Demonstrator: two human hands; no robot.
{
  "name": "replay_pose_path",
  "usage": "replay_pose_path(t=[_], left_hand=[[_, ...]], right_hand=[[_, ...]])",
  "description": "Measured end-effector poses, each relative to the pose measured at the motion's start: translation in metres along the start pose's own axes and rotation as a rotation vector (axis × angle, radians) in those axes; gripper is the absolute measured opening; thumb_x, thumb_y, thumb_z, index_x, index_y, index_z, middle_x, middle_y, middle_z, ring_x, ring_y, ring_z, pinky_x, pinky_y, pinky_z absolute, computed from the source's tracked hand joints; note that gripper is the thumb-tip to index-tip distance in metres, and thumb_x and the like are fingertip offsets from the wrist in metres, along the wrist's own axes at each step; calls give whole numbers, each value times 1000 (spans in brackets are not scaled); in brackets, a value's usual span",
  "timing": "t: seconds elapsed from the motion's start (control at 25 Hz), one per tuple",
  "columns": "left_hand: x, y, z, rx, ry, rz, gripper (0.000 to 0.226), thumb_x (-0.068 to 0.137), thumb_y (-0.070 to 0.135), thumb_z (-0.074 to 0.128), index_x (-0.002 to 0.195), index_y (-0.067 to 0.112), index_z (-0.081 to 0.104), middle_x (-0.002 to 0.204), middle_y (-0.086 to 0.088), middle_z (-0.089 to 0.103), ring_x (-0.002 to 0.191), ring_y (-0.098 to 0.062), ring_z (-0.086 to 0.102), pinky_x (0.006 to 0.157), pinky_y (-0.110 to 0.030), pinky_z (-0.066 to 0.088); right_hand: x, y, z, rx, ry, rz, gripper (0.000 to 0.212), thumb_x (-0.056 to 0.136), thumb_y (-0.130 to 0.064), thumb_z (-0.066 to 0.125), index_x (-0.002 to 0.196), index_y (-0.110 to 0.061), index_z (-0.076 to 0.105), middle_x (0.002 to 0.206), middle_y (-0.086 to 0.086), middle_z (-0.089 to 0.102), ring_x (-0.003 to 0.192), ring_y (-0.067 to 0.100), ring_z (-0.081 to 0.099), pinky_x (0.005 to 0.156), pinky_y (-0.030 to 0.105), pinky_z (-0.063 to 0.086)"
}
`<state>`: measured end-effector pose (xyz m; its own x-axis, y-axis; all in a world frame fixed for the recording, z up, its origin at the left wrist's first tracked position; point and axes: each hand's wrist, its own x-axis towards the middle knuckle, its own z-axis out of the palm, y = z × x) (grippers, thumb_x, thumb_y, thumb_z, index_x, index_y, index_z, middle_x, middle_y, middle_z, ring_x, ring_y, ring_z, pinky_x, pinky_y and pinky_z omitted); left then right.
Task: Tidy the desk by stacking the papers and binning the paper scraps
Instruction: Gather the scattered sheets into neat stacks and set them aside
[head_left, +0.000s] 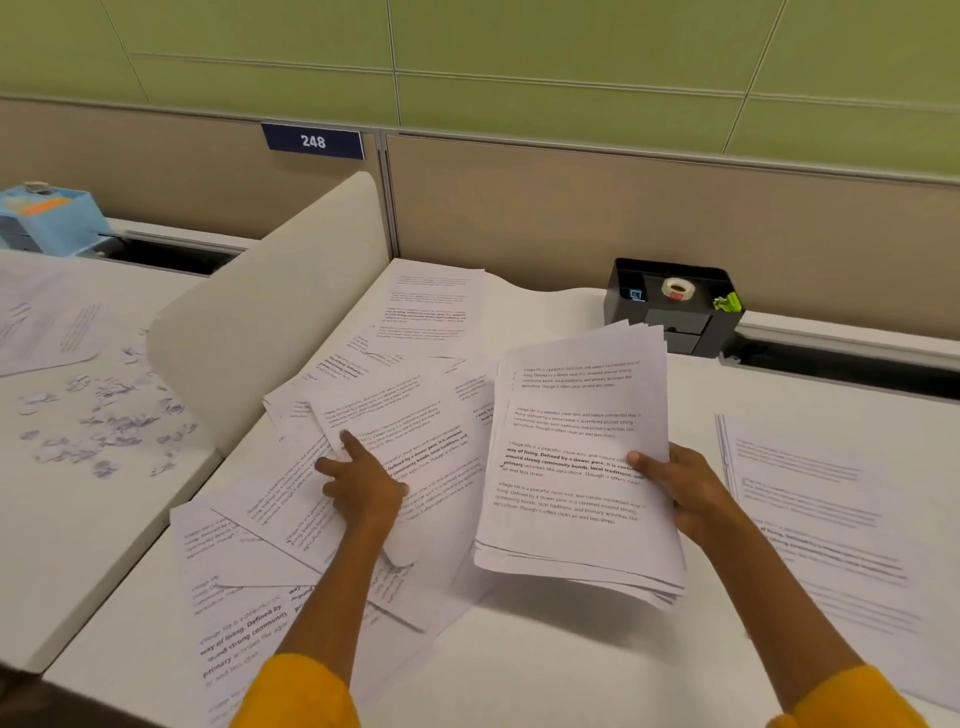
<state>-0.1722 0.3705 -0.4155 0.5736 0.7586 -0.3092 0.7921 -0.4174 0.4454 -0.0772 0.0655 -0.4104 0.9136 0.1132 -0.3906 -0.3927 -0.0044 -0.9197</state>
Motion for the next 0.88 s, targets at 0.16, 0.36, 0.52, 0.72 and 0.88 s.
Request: replay_pose_path(t=[0.16, 0.36, 0.52, 0.72, 0.88], left_hand=[[7, -13, -8, -432, 53, -12, 68, 80, 0, 68, 138, 4, 34, 129, -25, 49, 109, -39, 55, 86, -43, 47], [0, -2, -30, -579, 247, 219, 25, 92, 17, 56, 111, 3, 64, 109, -13, 66, 92, -30, 61, 81, -42, 51], [-11, 22, -61, -796, 247, 396, 20, 93, 21, 56, 105, 9, 66, 98, -4, 67, 86, -20, 60, 71, -28, 46], [-13, 33, -70, -1082, -84, 363, 18, 88, 16, 63, 106, 15, 67, 100, -9, 69, 88, -25, 66, 76, -39, 55], [-21, 39, -78, -1164, 54, 389, 21, 89, 15, 62, 109, 16, 66, 98, -2, 68, 85, -17, 65, 66, -27, 53]], right_hand=[[-2, 8, -1, 20, -4, 14, 23, 85, -5, 65, 108, -7, 61, 96, 11, 71, 83, 31, 69, 66, 40, 60], [-1, 15, -2, 58, -2, 28, 23, 85, -4, 65, 107, -7, 62, 97, 13, 71, 83, 32, 69, 64, 39, 59], [-4, 17, -3, 104, -9, 23, 20, 84, -2, 64, 103, -8, 64, 95, 12, 71, 81, 30, 69, 60, 35, 60], [-6, 16, -5, 142, -14, -3, 19, 85, -4, 65, 102, -11, 64, 97, 10, 72, 87, 31, 69, 65, 37, 60], [-10, 20, -10, 171, 8, -9, 19, 85, -3, 65, 101, -11, 64, 97, 11, 72, 88, 31, 69, 66, 38, 60]])
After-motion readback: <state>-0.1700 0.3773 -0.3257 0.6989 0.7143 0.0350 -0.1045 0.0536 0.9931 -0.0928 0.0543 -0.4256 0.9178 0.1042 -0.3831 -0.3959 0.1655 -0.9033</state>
